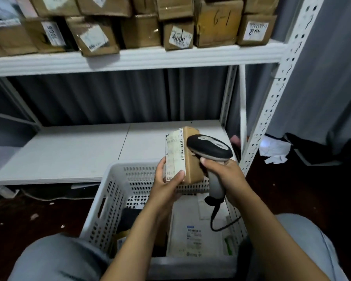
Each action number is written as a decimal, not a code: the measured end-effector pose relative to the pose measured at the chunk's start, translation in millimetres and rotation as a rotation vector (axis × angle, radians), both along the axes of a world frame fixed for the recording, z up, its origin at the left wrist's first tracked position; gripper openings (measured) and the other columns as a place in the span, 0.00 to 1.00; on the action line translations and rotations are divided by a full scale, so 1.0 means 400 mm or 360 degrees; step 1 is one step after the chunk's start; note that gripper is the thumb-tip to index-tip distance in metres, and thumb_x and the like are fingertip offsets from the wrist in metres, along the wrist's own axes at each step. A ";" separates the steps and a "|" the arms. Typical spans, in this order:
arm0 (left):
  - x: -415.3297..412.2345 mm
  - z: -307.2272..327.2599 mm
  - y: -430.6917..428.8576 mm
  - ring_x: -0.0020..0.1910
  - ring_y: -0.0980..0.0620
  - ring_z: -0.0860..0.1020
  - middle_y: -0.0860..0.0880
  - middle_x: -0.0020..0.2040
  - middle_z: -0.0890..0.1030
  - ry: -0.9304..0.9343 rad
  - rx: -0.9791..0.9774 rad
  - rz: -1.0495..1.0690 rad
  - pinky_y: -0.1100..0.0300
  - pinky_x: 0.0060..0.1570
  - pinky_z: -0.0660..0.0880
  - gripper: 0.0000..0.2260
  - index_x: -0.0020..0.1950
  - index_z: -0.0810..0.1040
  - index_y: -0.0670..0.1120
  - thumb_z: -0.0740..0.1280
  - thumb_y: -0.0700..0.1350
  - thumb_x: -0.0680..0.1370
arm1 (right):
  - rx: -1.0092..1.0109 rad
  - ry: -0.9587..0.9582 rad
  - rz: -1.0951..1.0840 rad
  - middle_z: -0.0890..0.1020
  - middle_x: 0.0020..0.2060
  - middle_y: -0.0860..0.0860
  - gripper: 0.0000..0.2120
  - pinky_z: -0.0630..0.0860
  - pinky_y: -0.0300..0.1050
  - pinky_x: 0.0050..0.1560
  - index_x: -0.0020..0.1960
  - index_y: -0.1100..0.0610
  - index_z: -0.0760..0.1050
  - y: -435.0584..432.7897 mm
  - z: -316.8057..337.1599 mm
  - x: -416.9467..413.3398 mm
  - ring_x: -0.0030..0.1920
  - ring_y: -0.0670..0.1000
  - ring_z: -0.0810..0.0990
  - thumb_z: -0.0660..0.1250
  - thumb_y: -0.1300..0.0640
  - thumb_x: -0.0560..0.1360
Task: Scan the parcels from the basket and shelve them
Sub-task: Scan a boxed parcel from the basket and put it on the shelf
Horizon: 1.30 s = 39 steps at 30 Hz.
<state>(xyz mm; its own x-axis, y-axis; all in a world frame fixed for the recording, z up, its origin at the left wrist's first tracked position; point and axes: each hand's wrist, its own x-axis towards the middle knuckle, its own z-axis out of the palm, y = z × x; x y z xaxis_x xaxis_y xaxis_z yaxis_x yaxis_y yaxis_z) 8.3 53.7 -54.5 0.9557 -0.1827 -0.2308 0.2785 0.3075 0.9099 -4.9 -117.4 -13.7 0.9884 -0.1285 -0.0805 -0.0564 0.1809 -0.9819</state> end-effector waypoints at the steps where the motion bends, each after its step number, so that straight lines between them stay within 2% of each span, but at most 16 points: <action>1: -0.007 0.016 0.008 0.61 0.42 0.77 0.50 0.64 0.75 0.0040 -0.0158 -0.0018 0.42 0.56 0.77 0.35 0.72 0.63 0.61 0.73 0.44 0.69 | 0.0045 -0.0014 0.0007 0.86 0.50 0.53 0.13 0.80 0.48 0.52 0.57 0.56 0.80 0.012 0.012 -0.004 0.52 0.52 0.85 0.72 0.61 0.73; 3: -0.021 0.038 0.025 0.59 0.40 0.78 0.47 0.63 0.76 0.0094 -0.0401 0.0008 0.42 0.57 0.76 0.33 0.70 0.66 0.60 0.71 0.39 0.69 | 0.0053 -0.0027 0.0021 0.86 0.51 0.53 0.13 0.79 0.51 0.55 0.58 0.57 0.80 0.036 0.024 -0.008 0.54 0.54 0.84 0.72 0.60 0.74; 6: -0.026 0.066 0.058 0.58 0.43 0.78 0.45 0.60 0.79 0.0109 -0.0480 0.0186 0.49 0.53 0.78 0.31 0.66 0.71 0.56 0.71 0.36 0.67 | -0.0026 -0.0041 0.0039 0.86 0.49 0.54 0.13 0.80 0.52 0.54 0.57 0.58 0.81 0.064 0.039 -0.014 0.51 0.55 0.85 0.73 0.60 0.73; 8: -0.019 0.079 0.096 0.59 0.45 0.78 0.45 0.60 0.80 0.0079 -0.0449 0.0335 0.52 0.52 0.79 0.32 0.66 0.71 0.53 0.72 0.35 0.65 | -0.0177 -0.0035 0.0065 0.86 0.42 0.54 0.11 0.81 0.52 0.49 0.54 0.59 0.81 0.072 0.051 -0.018 0.44 0.56 0.86 0.74 0.60 0.73; 9: -0.013 0.086 0.119 0.59 0.45 0.78 0.45 0.60 0.80 0.0051 -0.0397 0.0407 0.52 0.53 0.79 0.33 0.67 0.71 0.52 0.73 0.34 0.65 | -0.0259 -0.0040 0.0081 0.85 0.36 0.54 0.09 0.81 0.50 0.44 0.51 0.60 0.80 0.072 0.058 -0.019 0.38 0.56 0.85 0.74 0.60 0.73; 11: -0.004 0.101 0.171 0.57 0.44 0.79 0.45 0.59 0.79 -0.0022 -0.0234 0.0542 0.49 0.54 0.78 0.31 0.66 0.70 0.50 0.73 0.31 0.67 | -0.0392 -0.0054 0.0102 0.79 0.27 0.53 0.04 0.77 0.46 0.33 0.45 0.59 0.79 0.066 0.076 -0.017 0.28 0.54 0.78 0.73 0.60 0.73; 13: 0.000 0.125 0.219 0.54 0.45 0.80 0.46 0.57 0.80 -0.0112 -0.0061 0.0634 0.51 0.51 0.80 0.28 0.64 0.71 0.49 0.71 0.28 0.70 | -0.0497 -0.0048 0.0115 0.75 0.24 0.52 0.04 0.71 0.46 0.30 0.44 0.60 0.79 0.057 0.096 -0.012 0.25 0.53 0.72 0.73 0.61 0.72; 15: 0.005 0.141 0.261 0.53 0.47 0.81 0.46 0.55 0.80 -0.0206 0.0092 0.0702 0.55 0.47 0.81 0.26 0.64 0.72 0.48 0.71 0.29 0.71 | -0.0672 -0.0057 0.0133 0.74 0.22 0.49 0.04 0.69 0.45 0.28 0.44 0.61 0.78 0.049 0.122 -0.013 0.24 0.52 0.70 0.73 0.62 0.71; 18: 0.014 0.151 0.318 0.54 0.49 0.80 0.49 0.55 0.81 -0.0338 0.0368 0.0780 0.52 0.51 0.80 0.24 0.60 0.74 0.54 0.75 0.35 0.70 | -0.1066 -0.0112 0.0155 0.74 0.21 0.49 0.05 0.71 0.43 0.26 0.39 0.59 0.77 0.052 0.165 -0.033 0.22 0.49 0.72 0.73 0.61 0.70; 21: 0.016 0.158 0.340 0.55 0.50 0.80 0.49 0.56 0.81 -0.0407 0.0514 0.0794 0.55 0.49 0.80 0.22 0.57 0.75 0.56 0.76 0.37 0.70 | -0.1191 -0.0119 0.0151 0.73 0.17 0.45 0.08 0.73 0.46 0.28 0.35 0.59 0.75 0.058 0.184 -0.049 0.20 0.47 0.71 0.74 0.60 0.68; 25: 0.011 0.159 0.336 0.54 0.53 0.79 0.50 0.55 0.81 -0.0444 0.0526 0.0708 0.63 0.42 0.78 0.22 0.58 0.75 0.56 0.75 0.36 0.70 | -0.1215 -0.0097 0.0124 0.70 0.17 0.46 0.11 0.72 0.46 0.29 0.31 0.56 0.73 0.062 0.195 -0.062 0.21 0.47 0.71 0.73 0.60 0.68; 29: 0.006 0.167 0.321 0.50 0.59 0.78 0.51 0.54 0.80 -0.0433 0.0487 0.0665 0.71 0.34 0.76 0.23 0.61 0.75 0.52 0.73 0.33 0.71 | -0.1207 -0.0101 0.0122 0.71 0.19 0.48 0.10 0.70 0.43 0.27 0.33 0.58 0.74 0.059 0.203 -0.066 0.21 0.48 0.71 0.73 0.60 0.69; 39: 0.015 0.174 0.303 0.50 0.59 0.78 0.52 0.53 0.79 -0.0476 0.0551 0.0613 0.71 0.33 0.76 0.23 0.60 0.74 0.53 0.74 0.33 0.71 | -0.1227 -0.0085 0.0121 0.75 0.21 0.54 0.08 0.73 0.48 0.29 0.37 0.60 0.76 0.045 0.199 -0.052 0.23 0.51 0.74 0.72 0.56 0.68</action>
